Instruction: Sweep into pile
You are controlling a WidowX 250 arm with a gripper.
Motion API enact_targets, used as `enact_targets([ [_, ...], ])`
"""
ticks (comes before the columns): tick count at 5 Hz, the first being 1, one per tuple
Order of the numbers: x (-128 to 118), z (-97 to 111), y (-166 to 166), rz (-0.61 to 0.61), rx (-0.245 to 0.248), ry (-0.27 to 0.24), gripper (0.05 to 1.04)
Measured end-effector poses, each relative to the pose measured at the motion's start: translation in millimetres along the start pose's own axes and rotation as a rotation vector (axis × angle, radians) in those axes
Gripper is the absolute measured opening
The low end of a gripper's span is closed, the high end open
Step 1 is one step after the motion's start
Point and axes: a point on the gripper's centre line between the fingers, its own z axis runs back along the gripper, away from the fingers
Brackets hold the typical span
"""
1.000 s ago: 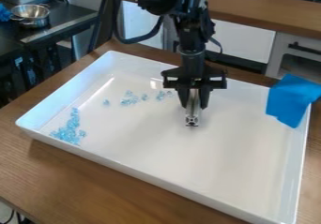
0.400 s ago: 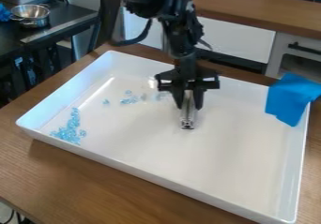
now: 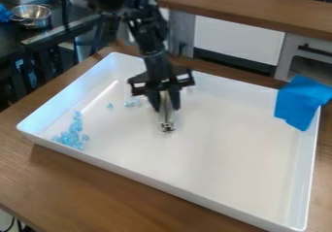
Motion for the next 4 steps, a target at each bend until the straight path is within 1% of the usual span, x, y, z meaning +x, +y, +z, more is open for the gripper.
enact_targets([
  [1,1,6,18,0.130,-0.034,0.019,0.381],
  [2,1,12,37,0.293,-0.068,0.025,0.380],
  [3,-10,18,54,0.470,-0.117,0.032,0.380],
  [4,-29,24,70,0.588,-0.152,0.012,0.380],
])
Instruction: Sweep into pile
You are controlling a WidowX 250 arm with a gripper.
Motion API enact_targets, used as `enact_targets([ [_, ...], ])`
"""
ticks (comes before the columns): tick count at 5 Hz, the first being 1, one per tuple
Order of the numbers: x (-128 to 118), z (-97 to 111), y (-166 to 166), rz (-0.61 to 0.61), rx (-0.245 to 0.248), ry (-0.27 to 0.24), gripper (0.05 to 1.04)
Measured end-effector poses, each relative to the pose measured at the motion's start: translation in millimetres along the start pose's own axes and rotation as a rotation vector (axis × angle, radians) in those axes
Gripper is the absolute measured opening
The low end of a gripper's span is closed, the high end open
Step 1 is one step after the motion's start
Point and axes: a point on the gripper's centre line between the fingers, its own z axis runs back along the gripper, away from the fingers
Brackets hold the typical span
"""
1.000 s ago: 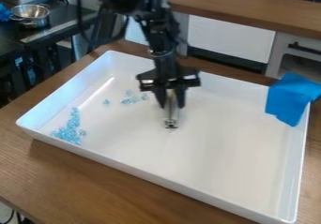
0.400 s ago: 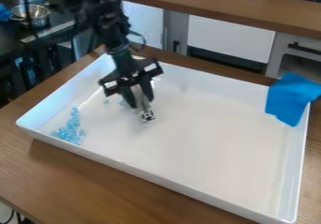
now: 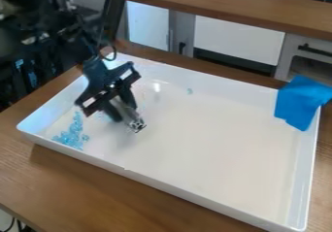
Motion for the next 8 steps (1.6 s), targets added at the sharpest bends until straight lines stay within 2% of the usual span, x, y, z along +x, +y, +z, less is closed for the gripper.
enact_targets([
  [2,-20,17,39,0.110,0.008,-0.009,0.380],
  [3,-27,26,41,0.107,-0.010,-0.027,0.380],
  [4,-30,35,12,0.023,-0.078,-0.009,0.380],
  [5,-34,39,-43,-0.213,-0.114,0.007,0.380],
  [6,-40,18,-73,-0.426,-0.047,0.077,0.381],
  [7,-36,-1,-88,-0.565,0.043,0.118,0.380],
  [8,-39,-20,-91,-0.635,0.115,0.131,0.381],
])
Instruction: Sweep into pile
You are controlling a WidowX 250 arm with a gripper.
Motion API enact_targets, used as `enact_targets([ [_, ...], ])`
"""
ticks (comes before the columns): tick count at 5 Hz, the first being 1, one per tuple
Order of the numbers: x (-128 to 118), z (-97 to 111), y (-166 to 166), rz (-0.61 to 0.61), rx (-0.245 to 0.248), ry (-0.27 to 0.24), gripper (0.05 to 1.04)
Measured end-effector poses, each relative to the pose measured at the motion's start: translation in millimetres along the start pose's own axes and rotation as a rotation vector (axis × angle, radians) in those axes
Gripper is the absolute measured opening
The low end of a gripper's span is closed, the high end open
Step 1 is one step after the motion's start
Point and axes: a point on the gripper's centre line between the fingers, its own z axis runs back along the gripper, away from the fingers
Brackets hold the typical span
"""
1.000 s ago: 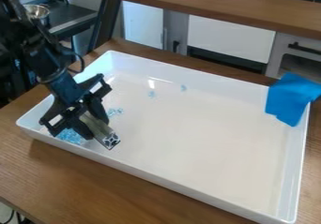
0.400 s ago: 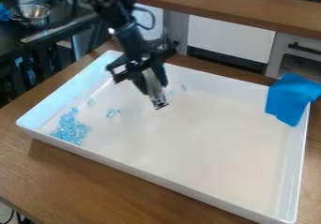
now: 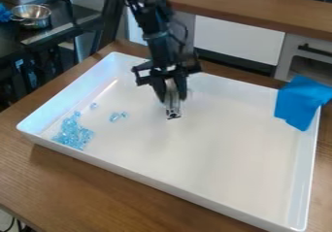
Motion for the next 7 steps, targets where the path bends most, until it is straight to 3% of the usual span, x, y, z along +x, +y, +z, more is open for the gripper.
enact_targets([
  [1,-2,-13,-4,-0.027,0.029,0.015,0.380],
  [4,-7,-27,-25,-0.087,0.043,0.011,0.381],
  [7,8,-32,-33,-0.072,0.049,-0.010,0.380],
])
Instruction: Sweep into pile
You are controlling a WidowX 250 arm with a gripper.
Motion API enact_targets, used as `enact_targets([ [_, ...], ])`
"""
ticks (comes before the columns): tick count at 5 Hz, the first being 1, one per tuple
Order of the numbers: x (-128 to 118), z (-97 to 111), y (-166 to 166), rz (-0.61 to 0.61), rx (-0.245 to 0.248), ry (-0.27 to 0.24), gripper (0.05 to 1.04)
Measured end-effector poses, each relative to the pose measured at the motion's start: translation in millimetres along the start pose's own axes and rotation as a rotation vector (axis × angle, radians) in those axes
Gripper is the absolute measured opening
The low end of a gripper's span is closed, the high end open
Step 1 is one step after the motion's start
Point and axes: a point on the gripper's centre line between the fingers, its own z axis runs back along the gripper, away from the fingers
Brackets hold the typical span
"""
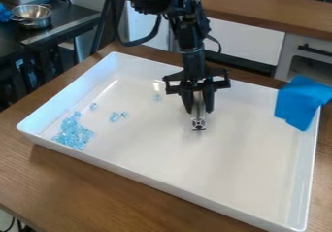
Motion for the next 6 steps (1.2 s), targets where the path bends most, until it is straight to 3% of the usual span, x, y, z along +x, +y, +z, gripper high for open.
enact_targets([
  [3,2,-6,22,0.032,-0.011,-0.023,0.380],
  [5,5,1,61,0.090,-0.017,-0.082,0.380],
  [6,-1,5,75,0.127,-0.034,-0.080,0.381],
])
